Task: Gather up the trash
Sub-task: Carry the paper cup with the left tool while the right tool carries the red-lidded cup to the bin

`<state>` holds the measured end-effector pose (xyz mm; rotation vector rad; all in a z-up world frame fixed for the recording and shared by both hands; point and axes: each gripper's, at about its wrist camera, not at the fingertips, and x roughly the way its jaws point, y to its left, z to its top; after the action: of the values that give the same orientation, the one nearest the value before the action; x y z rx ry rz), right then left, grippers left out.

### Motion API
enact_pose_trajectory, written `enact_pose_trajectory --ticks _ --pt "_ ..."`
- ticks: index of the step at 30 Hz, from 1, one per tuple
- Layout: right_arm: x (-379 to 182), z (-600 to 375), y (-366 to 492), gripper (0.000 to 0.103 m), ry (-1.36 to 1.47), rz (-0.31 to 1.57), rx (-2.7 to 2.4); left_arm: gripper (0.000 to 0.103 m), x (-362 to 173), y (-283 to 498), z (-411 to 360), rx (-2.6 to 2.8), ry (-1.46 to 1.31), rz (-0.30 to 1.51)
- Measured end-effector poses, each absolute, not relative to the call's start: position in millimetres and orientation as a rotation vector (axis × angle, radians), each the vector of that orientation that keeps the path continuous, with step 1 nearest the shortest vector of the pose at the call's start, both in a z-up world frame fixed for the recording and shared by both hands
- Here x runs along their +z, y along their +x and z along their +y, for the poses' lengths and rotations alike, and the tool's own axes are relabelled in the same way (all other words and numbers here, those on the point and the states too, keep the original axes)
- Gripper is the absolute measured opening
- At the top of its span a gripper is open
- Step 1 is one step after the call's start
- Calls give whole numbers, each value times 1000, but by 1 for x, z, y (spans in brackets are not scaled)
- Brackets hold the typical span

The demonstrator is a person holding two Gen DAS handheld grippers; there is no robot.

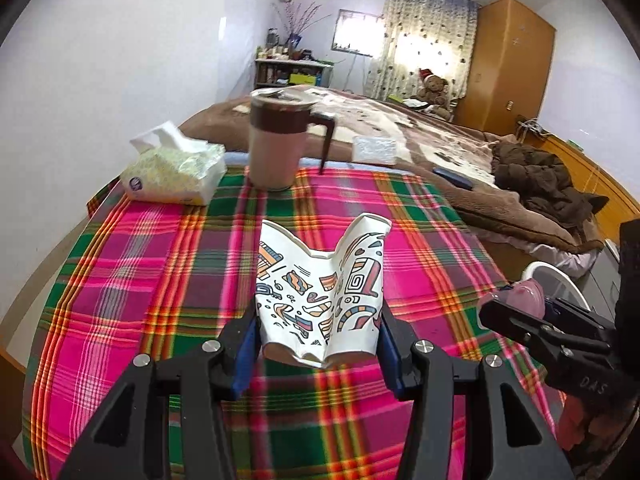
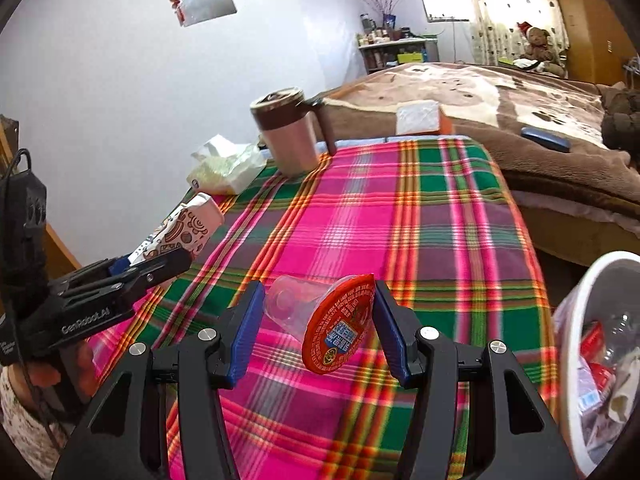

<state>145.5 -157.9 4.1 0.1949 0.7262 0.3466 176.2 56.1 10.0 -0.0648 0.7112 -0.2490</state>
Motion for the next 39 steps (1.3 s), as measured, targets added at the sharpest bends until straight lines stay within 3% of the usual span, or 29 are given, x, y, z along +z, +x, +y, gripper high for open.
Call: enact_pose_trajectory --ticks 39 --pt "23 -343 85 56 307 584 -54 53 33 134 -157 -609 117 637"
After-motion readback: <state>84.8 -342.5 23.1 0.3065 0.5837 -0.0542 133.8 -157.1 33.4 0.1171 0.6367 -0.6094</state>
